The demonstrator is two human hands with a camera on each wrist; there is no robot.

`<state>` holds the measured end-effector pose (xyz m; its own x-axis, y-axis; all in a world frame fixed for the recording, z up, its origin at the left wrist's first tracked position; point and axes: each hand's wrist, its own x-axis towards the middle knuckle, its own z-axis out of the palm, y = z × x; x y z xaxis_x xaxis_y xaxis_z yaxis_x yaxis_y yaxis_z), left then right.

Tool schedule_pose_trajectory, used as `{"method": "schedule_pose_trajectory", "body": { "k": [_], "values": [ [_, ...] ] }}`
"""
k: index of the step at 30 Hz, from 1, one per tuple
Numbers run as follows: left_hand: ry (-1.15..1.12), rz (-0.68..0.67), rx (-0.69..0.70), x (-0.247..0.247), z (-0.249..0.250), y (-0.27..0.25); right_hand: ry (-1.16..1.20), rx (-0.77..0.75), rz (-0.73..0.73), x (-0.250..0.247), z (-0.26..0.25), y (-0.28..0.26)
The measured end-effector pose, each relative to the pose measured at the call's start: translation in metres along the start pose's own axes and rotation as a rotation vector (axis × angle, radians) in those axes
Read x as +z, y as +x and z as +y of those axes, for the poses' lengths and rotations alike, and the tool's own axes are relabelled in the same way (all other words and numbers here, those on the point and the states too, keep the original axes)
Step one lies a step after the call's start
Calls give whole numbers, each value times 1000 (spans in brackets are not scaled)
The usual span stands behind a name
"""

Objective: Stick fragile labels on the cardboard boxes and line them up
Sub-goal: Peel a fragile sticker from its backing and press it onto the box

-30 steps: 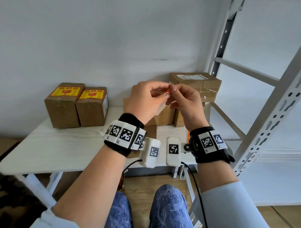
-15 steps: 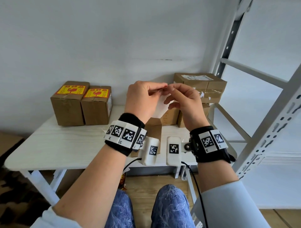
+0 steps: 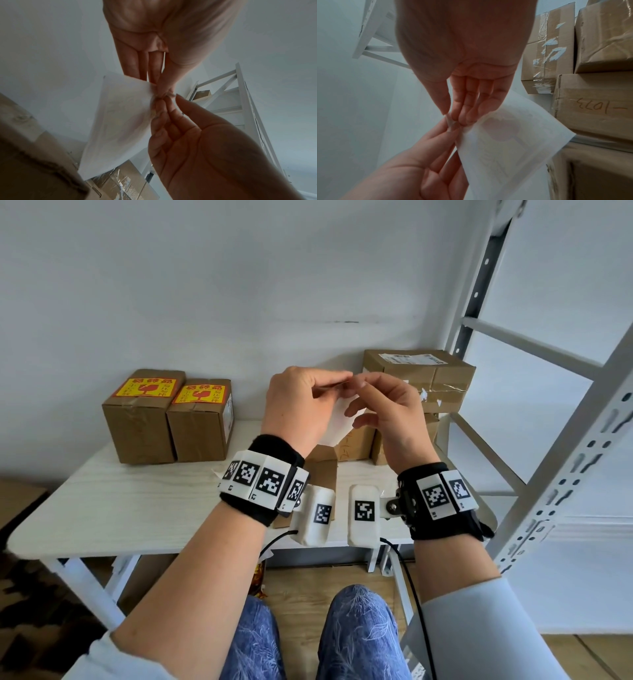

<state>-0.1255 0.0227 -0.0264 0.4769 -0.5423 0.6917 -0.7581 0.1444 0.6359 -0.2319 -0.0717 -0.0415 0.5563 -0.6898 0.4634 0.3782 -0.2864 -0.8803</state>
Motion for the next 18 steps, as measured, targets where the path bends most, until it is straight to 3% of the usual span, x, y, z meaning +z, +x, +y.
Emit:
{"method": "schedule_pose_trajectory", "body": {
  "k": [18],
  "values": [
    [-63, 39, -45, -5, 9, -3, -55, -17, -14, 7, -4, 0]
  ]
}}
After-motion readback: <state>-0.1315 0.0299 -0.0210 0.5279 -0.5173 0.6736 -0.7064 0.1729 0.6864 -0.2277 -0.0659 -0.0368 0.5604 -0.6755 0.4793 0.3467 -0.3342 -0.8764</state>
